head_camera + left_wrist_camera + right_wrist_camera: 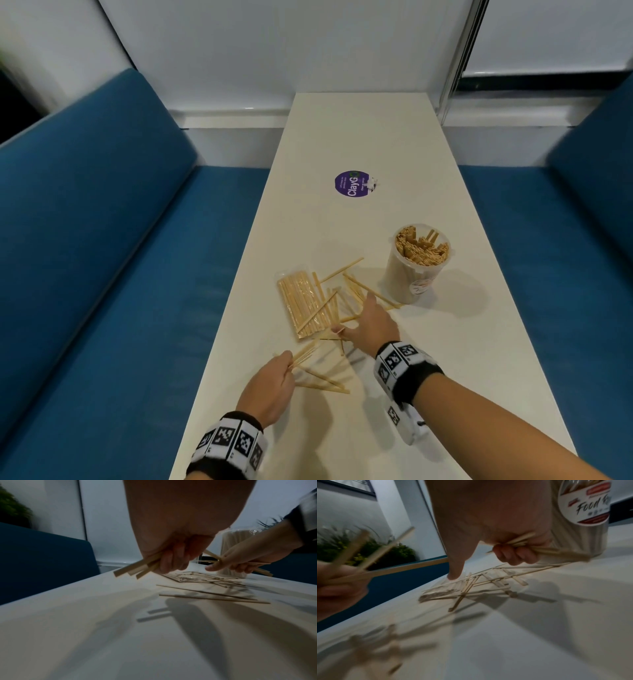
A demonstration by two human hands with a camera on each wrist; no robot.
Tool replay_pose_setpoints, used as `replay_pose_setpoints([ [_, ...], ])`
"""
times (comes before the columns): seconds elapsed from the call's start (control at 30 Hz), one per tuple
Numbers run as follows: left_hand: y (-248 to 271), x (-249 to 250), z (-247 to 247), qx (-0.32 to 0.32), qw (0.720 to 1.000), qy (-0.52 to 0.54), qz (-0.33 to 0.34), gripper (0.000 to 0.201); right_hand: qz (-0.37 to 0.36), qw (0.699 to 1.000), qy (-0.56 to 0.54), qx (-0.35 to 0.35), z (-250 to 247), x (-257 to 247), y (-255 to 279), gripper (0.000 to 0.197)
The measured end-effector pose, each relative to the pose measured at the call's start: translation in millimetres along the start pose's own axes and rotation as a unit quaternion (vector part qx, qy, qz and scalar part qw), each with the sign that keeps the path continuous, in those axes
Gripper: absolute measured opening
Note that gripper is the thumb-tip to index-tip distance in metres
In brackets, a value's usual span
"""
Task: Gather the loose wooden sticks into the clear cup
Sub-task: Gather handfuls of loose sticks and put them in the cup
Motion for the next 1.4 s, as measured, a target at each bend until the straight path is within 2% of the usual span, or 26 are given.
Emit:
replay_pose_setpoints([
  [0.03,0,-2,1,-0.005,1.0,0.008,-0.002,0.026,0.009,0.999,0.031,-0.01,0,1,-6,0.117],
  [0.1,3,0,3,-0.013,1.0,0.006,0.001,0.025,0.027,0.996,0.083,-0.031,1,4,-12,0.122],
  [0.17,4,4,4,-0.015,1.0,0.003,0.007,0.015,0.022,0.993,0.114,-0.036,4,6,-14,0.108],
  [0.23,3,7,4,-0.02,1.0,-0.007,0.009,0.004,-0.01,0.991,0.132,-0.017,9,8,-11,0.079],
  [0.3,-2,7,9,-0.032,0.999,-0.038,0.01,0.029,-0.045,0.99,0.134,0.009,11,7,-6,0.052],
  [0.37,-8,7,13,-0.049,0.997,-0.058,0.009,0.052,-0.062,0.99,0.12,0.029,12,7,-1,0.034],
  [0.47,-17,12,15,-0.059,0.992,-0.112,0.0,0.059,-0.046,0.997,0.065,0.023,16,9,2,0.022],
  [0.5,-18,15,14,-0.053,0.99,-0.132,0.005,0.054,-0.034,0.998,0.051,0.014,17,10,2,0.021],
  [0.6,-18,24,9,0.0,0.974,-0.221,0.044,0.023,-0.004,0.997,0.074,-0.019,18,10,3,0.025],
  [0.7,-14,30,8,0.011,0.959,-0.27,0.086,0.01,-0.015,0.99,0.133,-0.037,19,9,8,0.025],
  [0.8,-16,29,10,-0.002,0.949,-0.292,0.117,0.022,-0.045,0.982,0.175,-0.055,22,11,16,0.027],
  [0.87,-21,21,20,-0.024,0.955,-0.279,0.095,0.02,-0.049,0.981,0.177,-0.059,20,14,21,0.03],
  [0.93,-21,18,23,-0.043,0.955,-0.281,0.084,0.027,-0.055,0.979,0.185,-0.066,18,17,26,0.032],
  [1.03,-19,18,23,-0.042,0.964,-0.25,0.079,0.026,-0.049,0.977,0.187,-0.091,14,24,34,0.031],
  [1.13,-14,25,17,-0.081,0.977,-0.182,0.071,0.008,-0.004,0.986,0.107,-0.125,4,32,43,0.027],
  [1.2,-11,30,11,-0.108,0.987,-0.108,0.052,0.009,0.026,0.989,0.018,-0.146,-3,37,48,0.022],
  [1.27,-10,36,8,-0.138,0.99,-0.017,0.019,0.012,0.061,0.983,-0.12,-0.123,-8,43,54,0.026],
  [1.33,-6,42,7,-0.174,0.98,0.094,-0.019,0.014,0.102,0.955,-0.266,-0.081,-10,45,60,0.031],
  [1.4,-2,51,9,-0.218,0.949,0.219,-0.059,0.009,0.118,0.918,-0.378,-0.039,-12,40,69,0.026],
])
Point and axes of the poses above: each hand's wrist, its own y-axis away from the middle knuckle, its own z-axis out of the palm, x = y × z, the point moved 4 cm from there along -y, towards the middle knuckle, and after that the axes turned 15 degrees about -z, right-handed, at the moved point
